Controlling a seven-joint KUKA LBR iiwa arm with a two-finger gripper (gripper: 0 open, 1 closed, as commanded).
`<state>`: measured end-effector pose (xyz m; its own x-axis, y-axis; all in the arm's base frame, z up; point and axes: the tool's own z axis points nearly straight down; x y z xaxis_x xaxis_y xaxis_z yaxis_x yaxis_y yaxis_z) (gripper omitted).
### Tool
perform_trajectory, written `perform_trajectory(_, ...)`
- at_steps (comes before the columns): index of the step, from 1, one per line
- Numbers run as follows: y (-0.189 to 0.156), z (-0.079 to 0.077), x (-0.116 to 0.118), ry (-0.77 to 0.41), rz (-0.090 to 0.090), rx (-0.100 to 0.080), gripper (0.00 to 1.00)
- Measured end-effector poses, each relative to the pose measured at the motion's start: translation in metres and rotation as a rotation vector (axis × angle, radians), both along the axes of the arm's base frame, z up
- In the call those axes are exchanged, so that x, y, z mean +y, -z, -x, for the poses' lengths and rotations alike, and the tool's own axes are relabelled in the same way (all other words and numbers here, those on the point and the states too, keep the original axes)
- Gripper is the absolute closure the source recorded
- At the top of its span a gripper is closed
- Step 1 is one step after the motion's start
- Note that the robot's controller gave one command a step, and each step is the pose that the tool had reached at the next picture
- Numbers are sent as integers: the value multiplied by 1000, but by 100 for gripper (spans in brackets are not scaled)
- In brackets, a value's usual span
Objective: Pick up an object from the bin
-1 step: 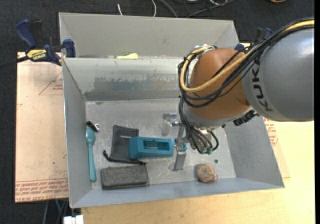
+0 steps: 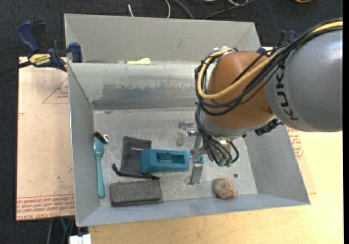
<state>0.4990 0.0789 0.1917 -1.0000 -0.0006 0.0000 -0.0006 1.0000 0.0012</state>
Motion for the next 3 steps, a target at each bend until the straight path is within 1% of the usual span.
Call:
perform_trajectory(1,55,-30,11,-32,-1,-7,0)
perform_trajectory(2,108,-56,17,83,-3,-8,0)
perform_trajectory(3,121,-50,10,-81,-3,-1,100)
